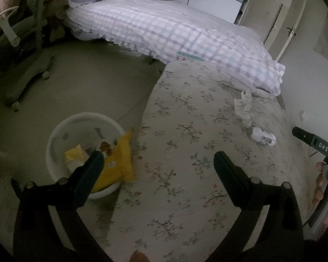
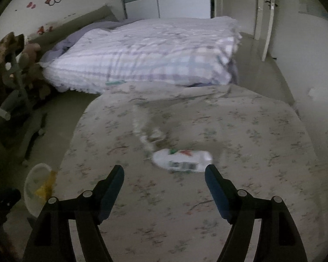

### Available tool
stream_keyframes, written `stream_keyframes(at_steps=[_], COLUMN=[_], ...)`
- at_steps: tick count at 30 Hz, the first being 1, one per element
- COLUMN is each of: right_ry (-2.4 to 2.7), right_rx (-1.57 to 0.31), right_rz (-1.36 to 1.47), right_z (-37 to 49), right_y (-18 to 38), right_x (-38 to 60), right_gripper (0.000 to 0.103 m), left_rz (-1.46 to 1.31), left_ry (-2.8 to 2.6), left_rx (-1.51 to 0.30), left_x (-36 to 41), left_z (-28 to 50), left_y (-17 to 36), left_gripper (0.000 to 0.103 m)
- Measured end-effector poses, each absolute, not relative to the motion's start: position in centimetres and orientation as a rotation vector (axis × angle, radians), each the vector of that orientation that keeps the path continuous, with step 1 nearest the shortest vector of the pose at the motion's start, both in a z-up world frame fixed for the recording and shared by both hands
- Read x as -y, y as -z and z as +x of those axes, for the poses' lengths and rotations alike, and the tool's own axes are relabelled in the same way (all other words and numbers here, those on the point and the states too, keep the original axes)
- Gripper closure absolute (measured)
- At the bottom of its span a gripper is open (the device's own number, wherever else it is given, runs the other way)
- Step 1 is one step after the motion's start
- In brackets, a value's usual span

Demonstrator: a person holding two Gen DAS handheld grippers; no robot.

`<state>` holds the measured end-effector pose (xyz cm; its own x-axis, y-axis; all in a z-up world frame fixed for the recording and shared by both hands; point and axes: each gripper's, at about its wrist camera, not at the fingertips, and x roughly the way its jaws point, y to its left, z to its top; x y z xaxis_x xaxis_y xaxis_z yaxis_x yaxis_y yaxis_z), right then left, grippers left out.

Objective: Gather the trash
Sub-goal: 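Move the right tool to the white bottle while the left approaches the crumpled tissue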

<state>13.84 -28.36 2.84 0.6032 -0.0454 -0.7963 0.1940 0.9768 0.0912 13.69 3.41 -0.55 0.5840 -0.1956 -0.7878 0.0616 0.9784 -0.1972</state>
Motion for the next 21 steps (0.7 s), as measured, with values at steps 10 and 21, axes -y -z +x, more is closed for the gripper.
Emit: stream_keyframes(at_steps=[10,21], right_ry=[0.186,0.074], right_rx=[-0.995,-1.037], right_rz=[0.336,0.12], right_z=[15.8,20.1], right_y=[2.3,4.0], right_x=[33.7,32.4], right_gripper=[0.024,0.024], left_rz=[-0.116,-0.093], left_ry=[0.156,0.148], left_rx=[-0.964,-1.011], left_x=[-0.1,1.8], left_z=[15.6,17.0], left_y=[1.8,3.4], left_gripper=[0.003,0.003])
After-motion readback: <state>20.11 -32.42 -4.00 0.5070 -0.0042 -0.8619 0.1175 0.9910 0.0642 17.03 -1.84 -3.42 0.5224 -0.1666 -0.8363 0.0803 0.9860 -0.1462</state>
